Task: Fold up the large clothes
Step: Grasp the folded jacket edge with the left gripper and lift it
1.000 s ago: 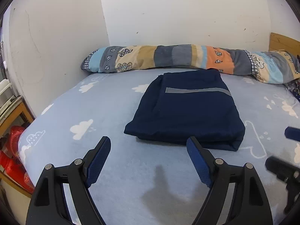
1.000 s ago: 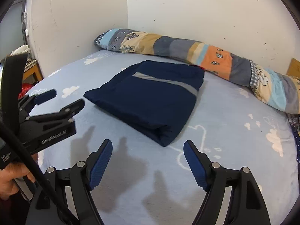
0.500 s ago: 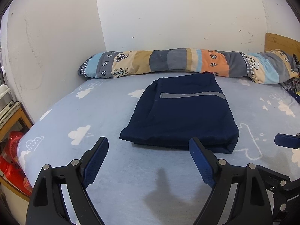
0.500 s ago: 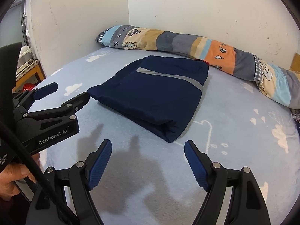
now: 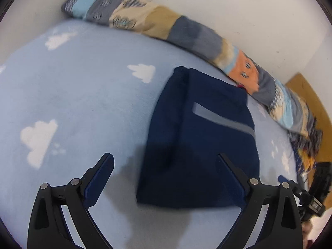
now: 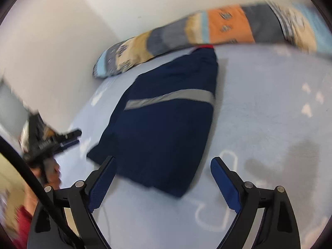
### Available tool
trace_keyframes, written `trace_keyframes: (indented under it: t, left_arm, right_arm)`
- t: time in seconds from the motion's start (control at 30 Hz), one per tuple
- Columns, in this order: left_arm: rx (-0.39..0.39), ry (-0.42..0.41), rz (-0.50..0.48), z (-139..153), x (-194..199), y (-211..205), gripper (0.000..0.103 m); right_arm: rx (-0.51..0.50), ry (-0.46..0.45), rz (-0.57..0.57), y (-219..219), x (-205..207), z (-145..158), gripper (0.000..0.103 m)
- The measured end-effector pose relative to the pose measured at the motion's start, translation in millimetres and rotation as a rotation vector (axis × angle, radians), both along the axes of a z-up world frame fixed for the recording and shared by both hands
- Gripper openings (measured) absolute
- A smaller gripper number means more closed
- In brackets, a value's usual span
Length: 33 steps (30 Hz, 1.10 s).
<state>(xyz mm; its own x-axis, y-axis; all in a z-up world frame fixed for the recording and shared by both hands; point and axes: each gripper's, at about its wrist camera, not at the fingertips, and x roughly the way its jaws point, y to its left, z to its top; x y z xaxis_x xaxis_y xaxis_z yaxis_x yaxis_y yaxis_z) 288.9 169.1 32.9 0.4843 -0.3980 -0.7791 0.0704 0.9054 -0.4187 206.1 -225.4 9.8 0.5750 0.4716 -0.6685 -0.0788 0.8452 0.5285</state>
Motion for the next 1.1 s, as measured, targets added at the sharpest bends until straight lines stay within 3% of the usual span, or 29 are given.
trace_keyframes:
  t: [0.07,0.13,0.33,0.5,0.7,0.73,0.77,0.8,0.83,0.9,1.0,1.1]
  left_arm:
    - [-0.145,0.082,0.003,-25,27,13,0.097]
    - [-0.220,0.125,-0.015,-44,47,18,0.097]
    - [-0.346,0.217,-0.091,-91,92,13,0.097]
    - [-0.298,0.192,-0.219,-91,107,-11,0.103]
    - [-0.157,0.130,-0.259,-91,112,-50,0.102]
    - [-0.141,0.106,-0.274,-88,110,-59,0.097]
    - [-0.144,0.091,-0.319,-85,107,-72,0.065]
    - [-0.150,0.098,-0.344,-85,104,-82,0.056]
    - [-0.111,0.095,-0.329,-82,101,-88,0.056]
    - [-0.069,0.076,-0.334,-72,90,-100,0.047]
    - [-0.040,0.088,-0.339,-64,66,-114,0.044]
    - [-0.014,0.117,-0.357,-61,22,-130,0.044]
  right_arm:
    - [0.059,0.033,-0.013,-11,19,-11,0.094]
    - [0.117,0.062,-0.023,-19,39,-23,0.094]
    - [0.213,0.118,-0.025,-34,81,-51,0.094]
    - [0.277,0.159,0.028,-25,113,-73,0.094]
    - [0.164,0.138,0.103,14,138,-79,0.101]
    - [0.119,0.124,0.122,22,138,-76,0.093]
    - [0.044,0.106,0.131,29,135,-70,0.085]
    - [0.015,0.101,0.124,30,131,-67,0.072]
    - [0.047,0.102,0.094,21,124,-63,0.057]
    - [0.074,0.117,0.078,9,113,-56,0.046]
    - [-0.009,0.126,0.092,13,79,-38,0.043]
    - [-0.016,0.171,0.094,0,35,-26,0.043]
